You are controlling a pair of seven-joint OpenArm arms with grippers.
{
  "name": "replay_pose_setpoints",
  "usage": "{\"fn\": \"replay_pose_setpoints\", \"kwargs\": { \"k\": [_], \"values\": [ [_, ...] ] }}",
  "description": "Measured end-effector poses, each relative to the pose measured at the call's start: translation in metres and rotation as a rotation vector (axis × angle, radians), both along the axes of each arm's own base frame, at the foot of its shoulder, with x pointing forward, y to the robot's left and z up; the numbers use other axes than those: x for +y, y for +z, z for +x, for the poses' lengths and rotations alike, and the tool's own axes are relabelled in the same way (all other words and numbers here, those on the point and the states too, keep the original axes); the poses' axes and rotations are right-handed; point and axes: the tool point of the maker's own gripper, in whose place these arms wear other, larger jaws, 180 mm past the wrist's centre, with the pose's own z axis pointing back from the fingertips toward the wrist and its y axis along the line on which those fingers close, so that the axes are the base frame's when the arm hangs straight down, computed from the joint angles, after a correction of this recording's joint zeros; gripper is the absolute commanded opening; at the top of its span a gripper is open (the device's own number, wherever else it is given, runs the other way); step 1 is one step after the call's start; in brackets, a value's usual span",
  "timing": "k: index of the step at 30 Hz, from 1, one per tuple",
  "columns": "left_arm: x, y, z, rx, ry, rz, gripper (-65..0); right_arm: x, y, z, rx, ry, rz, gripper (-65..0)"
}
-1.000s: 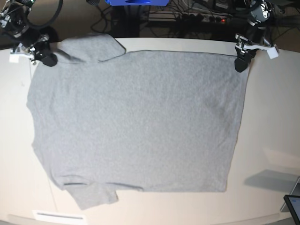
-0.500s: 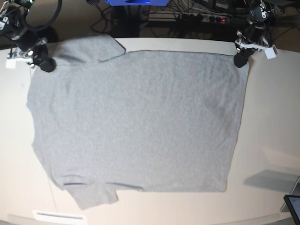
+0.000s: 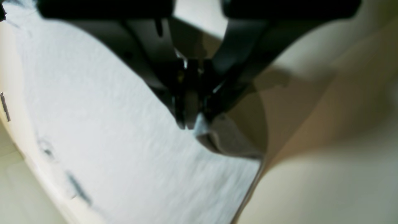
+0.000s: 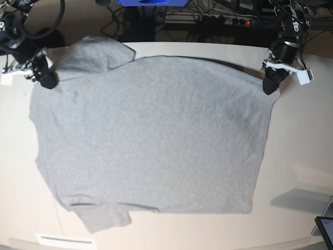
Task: Fold the T-shirt properly
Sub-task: 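Lift the shoulder edge and fold it over toward the hem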
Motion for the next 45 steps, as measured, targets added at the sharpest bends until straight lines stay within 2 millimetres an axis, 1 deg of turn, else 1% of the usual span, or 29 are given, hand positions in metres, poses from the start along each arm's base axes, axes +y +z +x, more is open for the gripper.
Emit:
{"fn": "replay_pose_setpoints", "kwargs": {
  "k": [1, 5, 10, 14, 17, 19, 24, 27, 30, 32, 35, 39, 42, 45],
  "values": [
    [0.0, 0.002, 0.001, -0.005, -0.001, 0.003, -65.0, 0.001, 0.001, 0.001, 0.002, 0.022, 0.0, -64.9],
    [0.001, 0.005, 0.009, -0.019, -0.01, 0.01, -65.0, 0.003, 0.014, 0.02, -0.047, 0.051, 0.001, -64.9],
    [0.007, 0.019, 0.022, -0.059, -0.01, 0.052, -65.0, 0.005, 0.019, 0.027, -0.065, 0.064, 0.006, -64.9],
    [0.016, 0.02, 0.025, -0.041, -0.001, 0.138, -65.0, 0.005, 0.023, 0.034, -0.084, 0.066, 0.006, -64.9],
    [0.016, 0.023, 0.029, -0.054, 0.001, 0.141, -65.0, 0.006, 0.025, 0.037, -0.09, 0.072, 0.006, -64.9],
    [0.016, 0.023, 0.03, -0.054, 0.0, 0.142, -65.0, 0.006, 0.029, 0.043, -0.11, 0.07, 0.004, -64.9],
    [0.016, 0.026, 0.034, -0.07, 0.005, 0.139, -65.0, 0.019, 0.033, 0.054, -0.126, 0.121, 0.01, -64.9],
    [0.017, 0.029, 0.037, -0.079, 0.008, 0.141, -65.0, 0.019, 0.037, 0.06, -0.144, 0.124, 0.003, -64.9],
    [0.028, 0.031, 0.032, -0.085, 0.046, 0.148, -65.0, 0.022, 0.041, 0.065, -0.158, 0.135, 0.005, -64.9],
    [0.034, 0.036, 0.035, -0.095, 0.066, 0.15, -65.0, 0.021, 0.044, 0.07, -0.168, 0.135, -0.004, -64.9],
    [0.036, 0.045, 0.044, -0.128, 0.066, 0.159, -65.0, 0.016, 0.04, 0.076, -0.15, 0.131, -0.059, -64.9],
    [0.042, 0.044, 0.04, -0.119, 0.084, 0.164, -65.0, 0.016, 0.045, 0.081, -0.167, 0.132, -0.062, -64.9],
    [0.043, 0.05, 0.048, -0.14, 0.095, 0.158, -65.0, 0.014, 0.049, 0.085, -0.179, 0.133, -0.068, -64.9],
    [0.044, 0.048, 0.047, -0.127, 0.108, 0.152, -65.0, 0.01, 0.049, 0.085, -0.174, 0.136, -0.085, -64.9]
  ]
}}
